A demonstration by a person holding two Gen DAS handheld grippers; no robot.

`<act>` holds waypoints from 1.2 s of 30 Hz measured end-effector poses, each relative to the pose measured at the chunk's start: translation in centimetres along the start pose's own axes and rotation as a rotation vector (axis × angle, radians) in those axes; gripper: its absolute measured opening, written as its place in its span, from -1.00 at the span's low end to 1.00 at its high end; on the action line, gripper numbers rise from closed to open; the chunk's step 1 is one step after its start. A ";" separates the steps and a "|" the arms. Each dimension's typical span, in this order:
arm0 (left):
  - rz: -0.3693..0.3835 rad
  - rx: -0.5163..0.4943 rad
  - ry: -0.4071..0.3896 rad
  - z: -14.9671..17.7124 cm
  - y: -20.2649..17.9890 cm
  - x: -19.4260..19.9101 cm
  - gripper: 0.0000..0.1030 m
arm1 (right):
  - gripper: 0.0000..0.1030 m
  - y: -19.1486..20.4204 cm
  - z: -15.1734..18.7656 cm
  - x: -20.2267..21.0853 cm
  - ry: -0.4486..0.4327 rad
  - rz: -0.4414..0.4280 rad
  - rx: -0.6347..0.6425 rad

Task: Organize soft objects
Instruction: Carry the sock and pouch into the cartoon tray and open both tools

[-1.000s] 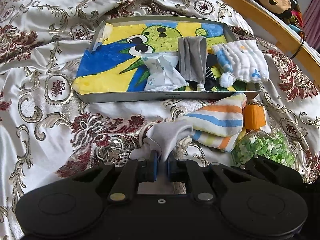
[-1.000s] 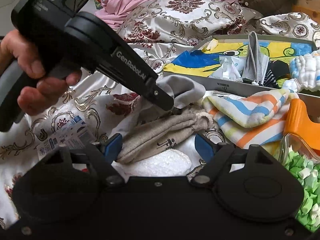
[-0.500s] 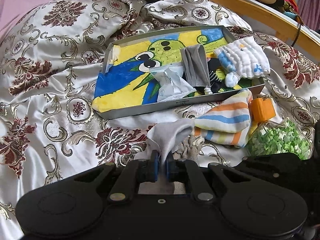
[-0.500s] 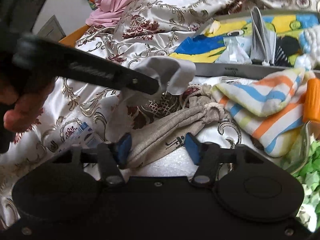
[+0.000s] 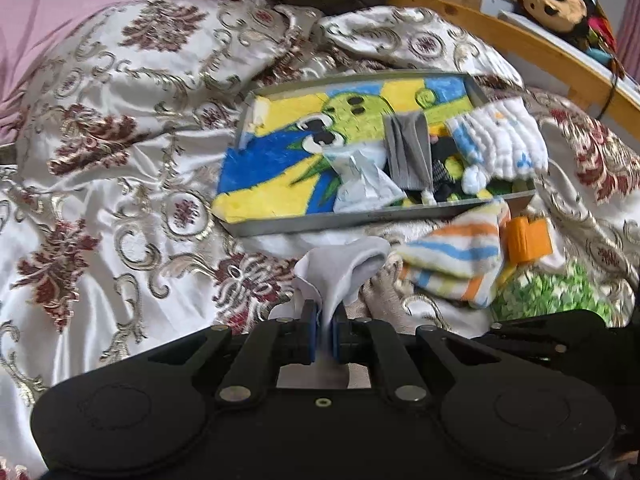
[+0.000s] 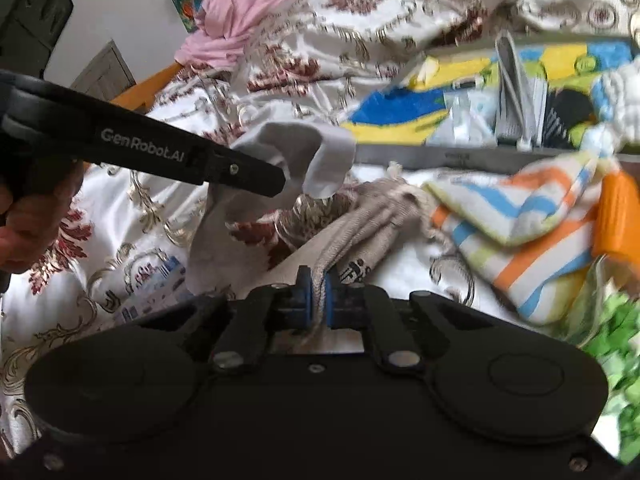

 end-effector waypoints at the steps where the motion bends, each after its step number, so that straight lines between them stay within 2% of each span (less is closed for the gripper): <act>1: -0.012 0.009 -0.012 -0.3 0.0 0.5 -0.87 | -0.99 0.1 -0.2 0.5 -0.017 0.004 0.012; 7: -0.096 0.033 -0.112 -2.6 -0.6 3.2 -0.87 | -0.99 0.1 -2.0 3.3 -0.121 0.038 0.074; 10: -0.154 0.013 -0.182 -4.2 -1.8 4.0 -0.87 | -0.99 -0.9 -3.5 4.9 -0.189 0.085 0.114; 15: -0.197 0.035 -0.298 -7.3 -4.2 3.4 -0.87 | -0.99 -5.0 -7.2 7.8 -0.333 0.146 0.082; 19: -0.227 0.016 -0.384 -10.2 -6.9 1.3 -0.87 | -0.99 -9.2 -9.5 10.0 -0.442 0.177 0.006; 21: -0.228 0.005 -0.421 -11.8 -8.2 0.0 -0.87 | -0.99 -10.9 -10.1 10.4 -0.469 0.192 -0.022; 25: -0.216 0.014 -0.444 -14.5 -10.3 -3.1 -0.86 | -0.99 -14.0 -11.0 10.2 -0.478 0.220 -0.065; 29: -0.220 0.026 -0.448 -16.1 -11.7 -6.0 -0.86 | -0.99 -16.1 -10.9 9.1 -0.443 0.243 -0.082; 36: -0.202 0.057 -0.321 -16.2 -11.8 -10.6 -0.86 | -0.98 -17.7 -9.4 5.5 -0.342 0.280 -0.136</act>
Point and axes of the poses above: each gripper's, at about its wrist camera, not at the fingertips, and x roughly against the way its jaws point, y to its left, z to its underside, the point moved 2 cm from there along -x, roughly the way its jaws point, and after that the axes turned 4 degrees about y, right-handed, at the moved point
